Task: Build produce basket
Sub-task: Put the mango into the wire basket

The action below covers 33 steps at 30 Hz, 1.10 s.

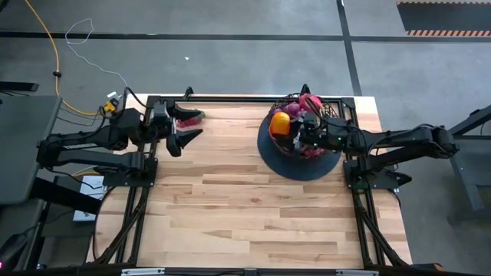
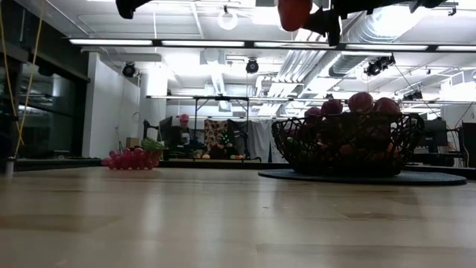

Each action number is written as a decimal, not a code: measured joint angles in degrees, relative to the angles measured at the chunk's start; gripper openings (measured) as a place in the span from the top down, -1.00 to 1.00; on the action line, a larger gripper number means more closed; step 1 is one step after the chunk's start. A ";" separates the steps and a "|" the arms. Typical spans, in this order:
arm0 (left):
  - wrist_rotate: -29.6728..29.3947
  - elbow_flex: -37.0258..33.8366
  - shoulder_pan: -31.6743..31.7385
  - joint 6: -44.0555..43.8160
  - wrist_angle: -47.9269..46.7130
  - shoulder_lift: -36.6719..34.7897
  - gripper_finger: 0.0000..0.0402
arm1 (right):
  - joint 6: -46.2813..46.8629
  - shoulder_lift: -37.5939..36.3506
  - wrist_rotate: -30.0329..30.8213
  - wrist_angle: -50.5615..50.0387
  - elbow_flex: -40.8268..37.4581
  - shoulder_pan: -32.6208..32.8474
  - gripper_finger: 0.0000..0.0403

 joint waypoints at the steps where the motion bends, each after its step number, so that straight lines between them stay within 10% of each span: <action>1: 0.29 0.00 -0.06 -0.08 0.63 0.45 -0.72 | 0.05 0.00 0.00 0.04 -0.02 -0.05 -0.26; 12: -0.42 -0.02 -0.01 -2.04 1.62 2.68 -0.72 | 2.50 0.02 0.72 -1.70 0.07 -0.07 -0.26; 24: -0.58 -0.02 -0.01 -2.61 1.57 2.77 -0.72 | 19.47 5.34 9.33 -50.10 14.87 -9.24 -0.26; 33: -0.58 -0.02 -0.01 -2.61 1.42 2.78 -0.72 | 27.15 11.87 3.66 -56.20 13.00 -12.59 -0.26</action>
